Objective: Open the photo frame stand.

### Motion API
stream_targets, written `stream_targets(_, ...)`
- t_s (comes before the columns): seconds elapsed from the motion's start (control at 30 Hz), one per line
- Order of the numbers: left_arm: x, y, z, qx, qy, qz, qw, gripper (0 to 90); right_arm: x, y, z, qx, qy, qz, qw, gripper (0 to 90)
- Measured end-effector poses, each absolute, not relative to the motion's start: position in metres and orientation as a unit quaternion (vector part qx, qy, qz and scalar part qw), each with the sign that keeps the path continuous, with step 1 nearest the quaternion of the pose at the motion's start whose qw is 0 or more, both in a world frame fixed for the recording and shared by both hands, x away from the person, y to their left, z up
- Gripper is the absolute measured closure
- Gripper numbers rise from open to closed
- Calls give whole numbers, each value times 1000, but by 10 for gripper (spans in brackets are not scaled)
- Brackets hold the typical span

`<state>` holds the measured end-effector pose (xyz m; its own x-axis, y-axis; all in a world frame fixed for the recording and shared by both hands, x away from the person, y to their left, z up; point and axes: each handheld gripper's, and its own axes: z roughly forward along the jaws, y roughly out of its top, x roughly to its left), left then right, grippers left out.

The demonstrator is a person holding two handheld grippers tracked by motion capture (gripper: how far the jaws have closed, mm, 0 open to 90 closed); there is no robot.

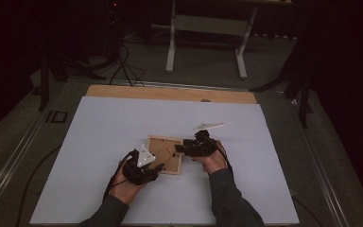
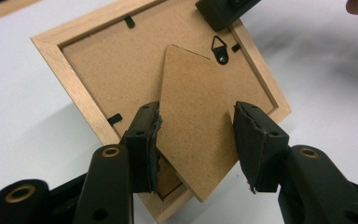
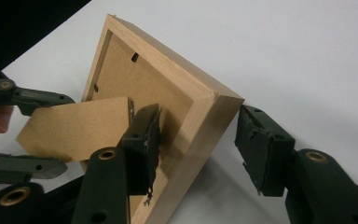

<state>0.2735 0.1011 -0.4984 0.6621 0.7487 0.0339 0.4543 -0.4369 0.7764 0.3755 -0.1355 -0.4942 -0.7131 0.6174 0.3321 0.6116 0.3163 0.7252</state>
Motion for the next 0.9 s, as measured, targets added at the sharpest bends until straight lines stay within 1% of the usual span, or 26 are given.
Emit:
stream_targets(0.03, 276, 104, -498, 825, 370, 170, 393, 532, 375, -135, -494, 378, 809, 449, 5, 511)
stream_targets(0.07, 276, 104, -498, 825, 370, 170, 393, 528, 375, -135, -494, 378, 809, 449, 5, 511)
stream_targets(0.1, 279, 106, -497, 822, 384, 142, 397, 523, 374, -135, -493, 377, 808, 452, 10, 526)
stream_targets(0.17, 282, 109, -497, 817, 396, 123, 401, 541, 374, -135, -493, 376, 807, 454, 14, 547)
stream_targets(0.2, 282, 109, -497, 817, 396, 123, 401, 544, 374, -135, -493, 376, 808, 454, 15, 575)
stream_targets(0.23, 284, 111, -497, 812, 407, 109, 404, 544, 374, -134, -493, 371, 808, 458, 13, 589)
stream_targets(0.27, 284, 111, -497, 812, 407, 109, 404, 535, 374, -134, -493, 371, 808, 458, 13, 589)
stream_targets(0.3, 287, 112, -498, 810, 416, 97, 401, 535, 373, -133, -492, 366, 807, 463, 8, 590)
stream_targets(0.33, 289, 114, -500, 810, 425, 88, 395, 515, 371, -130, -491, 354, 811, 466, 9, 586)
stream_targets(0.37, 289, 114, -500, 810, 425, 88, 395, 513, 371, -130, -491, 354, 811, 466, 9, 586)
stream_targets(0.4, 289, 114, -503, 813, 422, 89, 391, 517, 368, -122, -490, 342, 821, 456, 22, 567)
stream_targets(0.43, 289, 114, -503, 813, 422, 92, 390, 517, 368, -121, -491, 343, 823, 452, 25, 568)
stream_targets(0.53, 287, 111, -502, 817, 416, 103, 386, 522, 370, -119, -494, 350, 824, 445, 25, 558)
stream_targets(0.63, 286, 110, -501, 820, 411, 116, 382, 528, 371, -121, -495, 358, 820, 445, 26, 530)
stream_targets(0.73, 283, 108, -501, 826, 399, 133, 375, 531, 373, -125, -494, 365, 818, 445, 23, 502)
stream_targets(0.83, 280, 105, -500, 833, 382, 154, 369, 532, 376, -128, -495, 368, 817, 444, 8, 480)
stream_targets(0.87, 280, 105, -500, 833, 382, 154, 369, 533, 376, -128, -495, 368, 817, 444, 8, 480)
stream_targets(0.9, 277, 103, -500, 838, 366, 172, 367, 533, 377, -128, -496, 369, 816, 445, 5, 472)
